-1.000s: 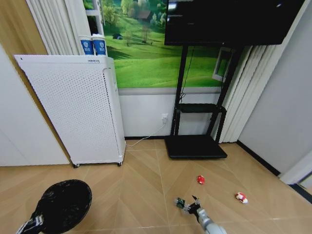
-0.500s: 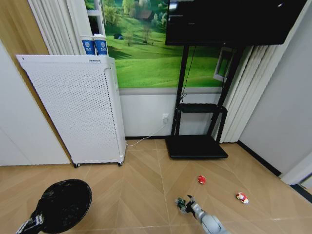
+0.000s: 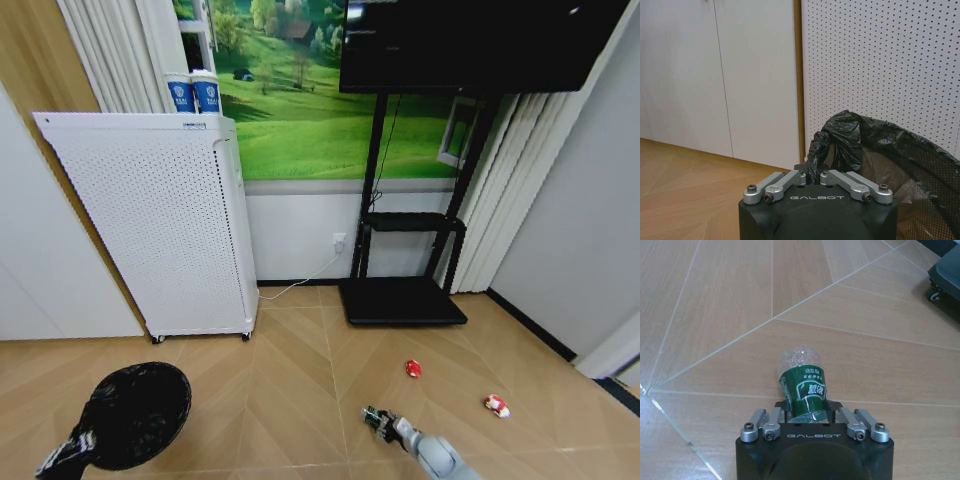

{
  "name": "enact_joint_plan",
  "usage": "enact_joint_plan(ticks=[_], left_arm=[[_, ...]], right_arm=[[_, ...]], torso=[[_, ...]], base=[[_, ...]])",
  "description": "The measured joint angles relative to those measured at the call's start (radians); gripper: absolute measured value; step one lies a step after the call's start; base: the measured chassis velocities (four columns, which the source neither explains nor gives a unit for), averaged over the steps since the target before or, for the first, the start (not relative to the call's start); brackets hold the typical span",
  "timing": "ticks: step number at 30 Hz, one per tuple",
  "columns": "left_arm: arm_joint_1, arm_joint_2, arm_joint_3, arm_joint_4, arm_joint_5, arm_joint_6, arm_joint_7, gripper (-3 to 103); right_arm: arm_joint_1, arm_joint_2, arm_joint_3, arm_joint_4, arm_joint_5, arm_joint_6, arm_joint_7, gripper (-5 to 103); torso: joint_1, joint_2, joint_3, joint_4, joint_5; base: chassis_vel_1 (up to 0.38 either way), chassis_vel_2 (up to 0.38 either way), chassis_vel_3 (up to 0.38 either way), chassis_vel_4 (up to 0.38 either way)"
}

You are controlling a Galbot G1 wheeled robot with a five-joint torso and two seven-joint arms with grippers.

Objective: Pick up the trash bin and place the garbage on the floor into it.

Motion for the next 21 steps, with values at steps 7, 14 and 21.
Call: enact_joint_plan(ticks=[7, 14, 21], left_arm=[[-0.035, 0.041, 0.027, 0.016, -0.014, 0.032, -0.003, 7], [-0.153, 0.197, 0.143, 0.063, -0.129, 0.104, -0.037, 7], [-0.294, 0.337, 0.292, 0.214, -0.181, 0.089, -0.052, 7]], right_arm=[[-0.029, 0.016, 0.042, 0.019, -0.016, 0.045, -0.029, 22], [-0.118, 0.004, 0.144, 0.235, 0.182, 0.157, -0.054, 13], [-0.215, -0.070, 0.157, 0.580, 0.357, 0.223, -0.165, 13]], torso=[[0.000, 0.000, 0.000, 0.0002, 0.0008], [0.000, 0.000, 0.000, -0.0001, 0.0005], [0.000, 0.000, 0.000, 0.0008, 0.0002]], base=[[0.000, 0.000, 0.000, 0.000], [0.000, 0.000, 0.000, 0.000], [0.000, 0.000, 0.000, 0.000]])
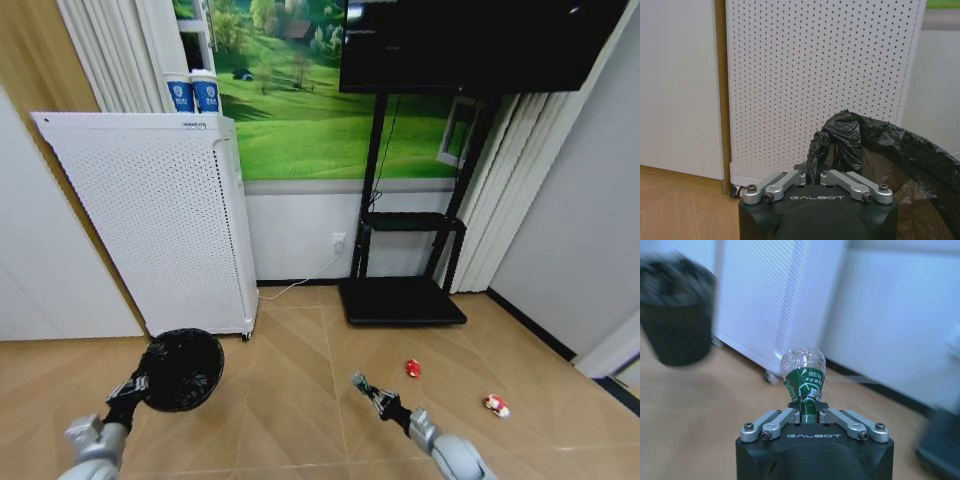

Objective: Pick up the trash bin and place the garbage on the floor into it.

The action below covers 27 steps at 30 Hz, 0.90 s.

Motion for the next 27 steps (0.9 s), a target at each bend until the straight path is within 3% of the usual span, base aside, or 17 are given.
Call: enact_joint_plan(ticks=[4, 6, 7, 8, 9, 11, 12, 14, 17, 18, 22, 27], left_arm=[[-0.062, 0.027, 0.092, 0.068, -0.004, -0.014, -0.014, 7], [-0.207, 0.075, 0.293, 0.162, -0.004, -0.040, -0.013, 7], [-0.207, 0.075, 0.293, 0.162, -0.004, -0.040, -0.013, 7], [-0.294, 0.101, 0.389, 0.203, -0.006, -0.061, 0.003, 7], [-0.294, 0.101, 0.389, 0.203, -0.006, -0.061, 0.003, 7], [-0.413, 0.136, 0.550, 0.262, -0.016, -0.094, 0.055, 7], [-0.413, 0.136, 0.550, 0.262, -0.016, -0.094, 0.055, 7], [-0.478, 0.147, 0.652, 0.287, -0.029, -0.100, 0.090, 7], [-0.500, 0.151, 0.690, 0.292, -0.037, -0.100, 0.100, 7], [-0.543, 0.154, 0.760, 0.293, -0.056, -0.100, 0.118, 7], [-0.568, 0.153, 0.842, 0.262, -0.087, -0.099, 0.159, 7], [-0.518, 0.166, 0.866, 0.200, -0.083, -0.088, 0.236, 7]], right_arm=[[-0.005, -0.008, -0.018, 0.053, 0.020, 0.045, -0.079, 13], [-0.035, -0.010, -0.028, 0.115, 0.024, 0.076, -0.127, 13], [-0.035, -0.010, -0.028, 0.115, 0.024, 0.076, -0.127, 13], [-0.046, -0.010, -0.032, 0.139, 0.020, 0.083, -0.138, 13], [-0.046, -0.010, -0.032, 0.139, 0.020, 0.083, -0.138, 13], [-0.055, -0.011, -0.054, 0.159, 0.006, 0.091, -0.143, 13], [-0.055, -0.011, -0.054, 0.159, 0.006, 0.091, -0.143, 13], [-0.050, -0.006, -0.076, 0.161, -0.003, 0.093, -0.143, 13], [-0.043, -0.001, -0.084, 0.158, -0.007, 0.093, -0.140, 13], [-0.022, 0.017, -0.107, 0.140, -0.015, 0.092, -0.127, 13], [0.027, 0.061, -0.147, 0.087, -0.021, 0.089, -0.098, 13], [0.053, 0.121, -0.177, 0.004, -0.036, 0.089, -0.037, 13]], torso=[[0.000, 0.000, 0.000, 0.0010, 0.0002], [0.000, 0.000, 0.000, -0.0005, -0.0006], [0.000, 0.000, 0.000, -0.0005, -0.0006], [0.000, 0.000, 0.000, -0.0014, -0.0002], [0.000, 0.000, 0.000, -0.0014, -0.0002], [0.000, 0.000, 0.000, -0.0017, 0.0005], [0.000, 0.000, 0.000, -0.0017, 0.0005], [0.000, 0.000, 0.000, -0.0016, -0.0005], [0.000, 0.000, 0.000, -0.0015, -0.0003], [0.000, 0.000, 0.000, -0.0010, 0.0003], [0.000, 0.000, 0.000, -0.0004, 0.0003], [0.000, 0.000, 0.000, -0.0008, 0.0009]], base=[[0.000, 0.000, 0.000, 0.000], [0.000, 0.000, 0.000, 0.000], [0.000, 0.000, 0.000, 0.000], [0.000, 0.000, 0.000, 0.000], [0.000, 0.000, 0.000, 0.000], [0.000, 0.000, 0.000, 0.000], [0.000, 0.000, 0.000, 0.000], [0.000, 0.000, 0.000, 0.000], [0.000, 0.000, 0.000, 0.000], [0.000, 0.000, 0.000, 0.000], [0.000, 0.000, 0.000, 0.000], [0.000, 0.000, 0.000, 0.000]])
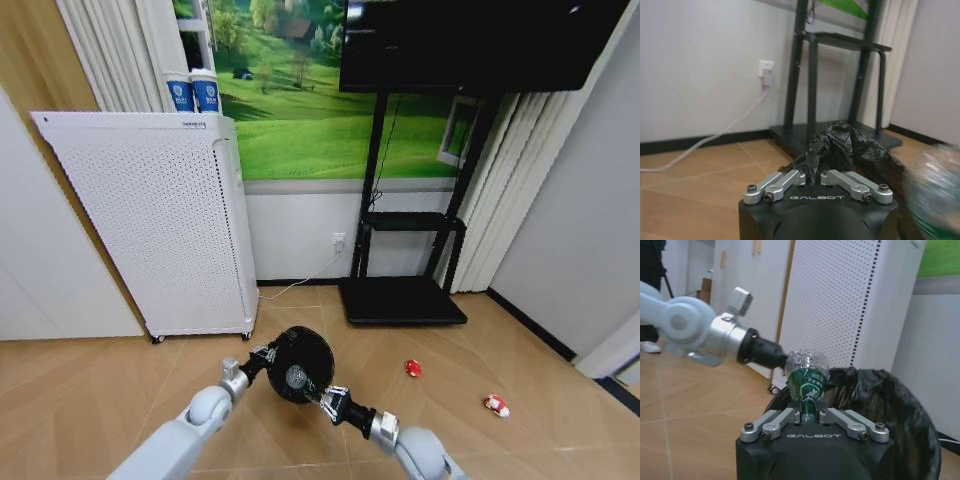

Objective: Pick up the trash bin and place the garbage on the floor into it.

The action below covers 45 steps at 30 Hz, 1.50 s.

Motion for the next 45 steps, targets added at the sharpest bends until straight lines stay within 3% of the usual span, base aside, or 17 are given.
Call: enact_joint_plan(ticks=[5, 7, 8, 10, 12, 17, 19, 21, 22, 26, 27, 31, 33, 35, 38, 45], left_arm=[[0.058, 0.014, -0.030, -0.024, 0.021, 0.010, 0.034, 7], [0.068, 0.014, -0.037, -0.027, 0.022, 0.010, 0.036, 7], [0.074, 0.013, -0.041, -0.028, 0.023, 0.010, 0.037, 7], [0.082, 0.008, -0.046, -0.028, 0.026, 0.008, 0.038, 7], [0.084, 0.002, -0.049, -0.030, 0.029, 0.006, 0.038, 7], [0.087, -0.003, -0.058, -0.036, 0.028, 0.005, 0.036, 7], [0.096, -0.004, -0.071, -0.038, 0.029, 0.004, 0.033, 7], [0.102, -0.004, -0.076, -0.041, 0.029, 0.003, 0.033, 7], [0.112, -0.004, -0.083, -0.046, 0.030, 0.003, 0.033, 7], [0.133, -0.007, -0.102, -0.058, 0.030, 0.003, 0.030, 7], [0.145, -0.011, -0.114, -0.061, 0.030, 0.002, 0.028, 7], [0.165, -0.021, -0.140, -0.068, 0.030, 0.002, 0.025, 7], [0.201, -0.042, -0.202, -0.081, 0.022, 0.001, 0.010, 7], [0.217, -0.049, -0.232, -0.086, 0.014, 0.001, 0.005, 7], [0.266, -0.060, -0.330, -0.100, 0.003, 0.000, -0.003, 7], [0.370, -0.065, -0.515, -0.128, -0.045, -0.002, 0.000, 7]], right_arm=[[0.001, 0.019, -0.003, -0.041, -0.013, 0.004, 0.066, 8], [0.001, 0.018, -0.003, -0.044, -0.013, 0.004, 0.079, 12], [0.001, 0.017, -0.003, -0.044, -0.012, 0.004, 0.082, 19], [0.001, 0.014, -0.003, -0.043, -0.011, 0.003, 0.085, 19], [-0.002, 0.008, -0.004, -0.034, -0.010, 0.002, 0.095, 10], [-0.016, 0.002, 0.000, -0.018, -0.005, 0.007, 0.108, 26], [-0.028, -0.004, 0.009, -0.004, -0.001, 0.012, 0.117, 37], [-0.031, -0.005, 0.013, 0.001, 0.000, 0.014, 0.120, 37], [-0.036, -0.006, 0.015, 0.009, 0.006, 0.022, 0.130, 47], [-0.046, 0.000, 0.022, 0.031, 0.024, 0.032, 0.154, 58], [-0.053, 0.003, 0.028, 0.043, 0.028, 0.037, 0.160, 70], [-0.063, 0.010, 0.038, 0.053, 0.031, 0.044, 0.182, 75], [-0.080, 0.035, 0.062, 0.069, 0.033, 0.018, 0.287, 90], [-0.085, 0.042, 0.073, 0.071, 0.037, -0.001, 0.325, 90], [-0.087, 0.049, 0.096, 0.059, 0.044, -0.039, 0.392, 100], [-0.070, 0.054, 0.096, 0.031, 0.078, -0.074, 0.446, 100]], torso=[[0.000, 0.000, 0.000, 0.0004, -0.0005], [0.000, 0.000, 0.000, 0.0001, -0.0010], [0.000, 0.000, 0.000, -0.0001, -0.0011], [0.000, 0.000, 0.000, 0.0000, -0.0008], [0.000, 0.000, 0.000, 0.0000, -0.0011], [0.000, 0.000, 0.000, -0.0001, -0.0008], [0.000, 0.000, 0.000, -0.0001, -0.0008], [0.000, 0.000, 0.000, 0.0000, -0.0008], [0.000, 0.000, 0.000, 0.0000, -0.0009], [0.000, 0.000, 0.000, 0.0001, -0.0009], [0.000, 0.000, 0.000, 0.0002, -0.0009], [0.000, 0.000, 0.000, 0.0000, -0.0009], [0.000, 0.000, 0.000, 0.0000, -0.0009], [0.000, 0.000, 0.000, -0.0001, -0.0011], [0.000, 0.000, 0.000, 0.0004, -0.0009], [0.000, 0.000, 0.000, 0.0004, -0.0006]], base=[[0.000, 0.000, 0.000, 0.000], [0.000, 0.000, 0.000, 0.000], [0.000, 0.000, 0.000, 0.000], [0.000, 0.000, 0.000, 0.000], [0.000, 0.000, 0.000, 0.000], [0.000, 0.000, 0.000, 0.000], [0.000, 0.000, 0.000, 0.000], [0.000, 0.000, 0.000, 0.000], [0.000, 0.000, 0.000, 0.000], [0.000, 0.000, 0.000, 0.000], [0.000, 0.000, 0.000, 0.000], [0.000, 0.000, 0.000, 0.000], [0.000, 0.000, 0.000, 0.000], [0.000, 0.000, 0.000, 0.000], [0.000, 0.000, 0.000, 0.000], [0.000, 0.000, 0.000, 0.000]])
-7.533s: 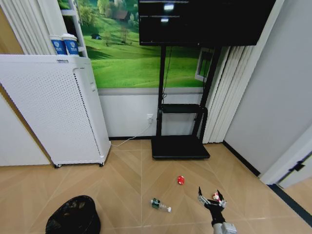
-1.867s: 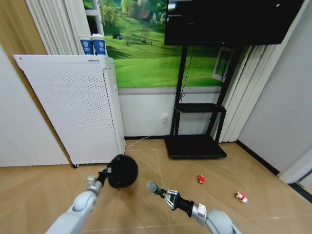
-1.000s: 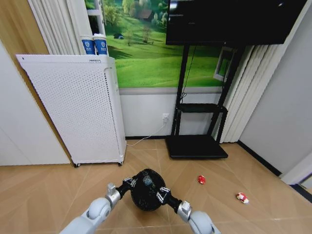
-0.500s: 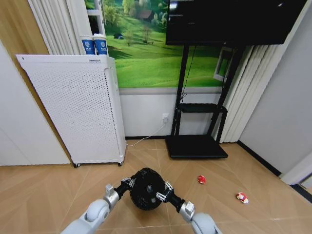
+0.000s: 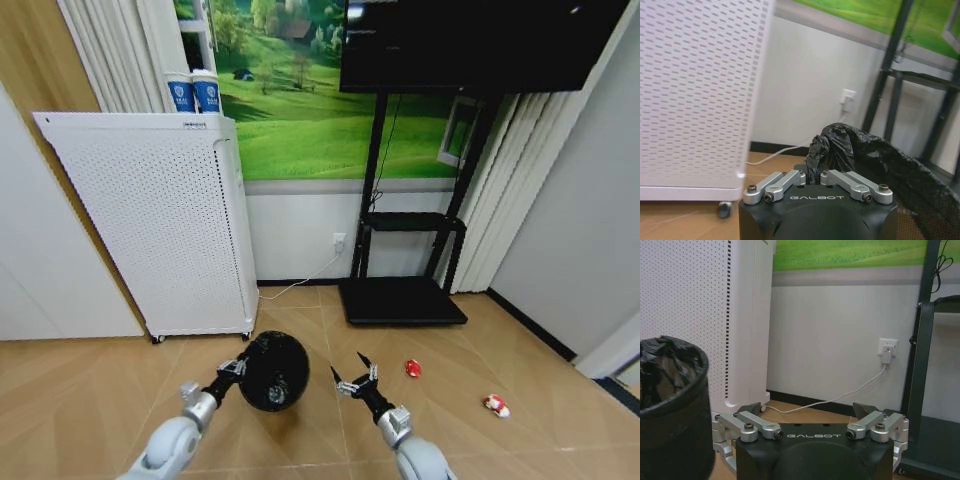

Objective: Pick up the trash bin and place the garbage on the floor into it.

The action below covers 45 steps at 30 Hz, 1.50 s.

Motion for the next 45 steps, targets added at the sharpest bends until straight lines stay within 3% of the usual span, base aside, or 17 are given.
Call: enact_joint_plan(ticks=[3, 8, 20, 23, 31, 39, 45], left_arm=[[0.059, -0.004, -0.083, -0.012, -0.013, -0.009, 0.007, 7], [0.097, -0.011, -0.142, -0.025, -0.020, -0.012, 0.020, 7], [0.126, -0.010, -0.187, -0.030, -0.024, -0.012, 0.024, 7], [0.145, -0.012, -0.200, -0.032, -0.015, -0.012, 0.033, 7], [0.174, -0.015, -0.259, -0.038, -0.019, -0.012, 0.051, 7], [0.238, -0.050, -0.319, -0.062, -0.007, -0.019, 0.081, 7], [0.270, -0.072, -0.339, -0.073, 0.007, -0.028, 0.098, 7]], right_arm=[[0.011, 0.012, -0.014, -0.025, -0.013, -0.009, 0.015, 100], [0.020, 0.013, -0.015, -0.066, -0.041, -0.009, 0.027, 100], [0.065, 0.026, -0.014, -0.171, -0.106, 0.011, 0.051, 100], [0.102, 0.057, -0.006, -0.221, -0.163, 0.013, 0.096, 100], [0.186, 0.087, -0.024, -0.278, -0.157, -0.003, 0.140, 100], [0.214, 0.090, -0.046, -0.266, -0.086, -0.095, 0.193, 100], [0.203, 0.077, -0.043, -0.262, -0.074, -0.102, 0.195, 100]], torso=[[0.000, 0.000, 0.000, -0.0001, -0.0003], [0.000, 0.000, 0.000, -0.0005, -0.0003], [0.000, 0.000, 0.000, -0.0005, -0.0003], [0.000, 0.000, 0.000, -0.0006, -0.0007], [0.000, 0.000, 0.000, -0.0006, -0.0001], [0.000, 0.000, 0.000, 0.0001, -0.0006], [0.000, 0.000, 0.000, -0.0005, -0.0004]], base=[[-0.037, -0.027, 0.052, 0.039], [-0.106, -0.108, 0.119, 0.116], [-0.227, -0.244, 0.226, 0.222], [-0.274, -0.301, 0.297, 0.282], [-0.152, -0.183, 0.157, 0.143], [0.063, 0.079, -0.038, -0.060], [-0.075, 0.054, 0.085, -0.064]])
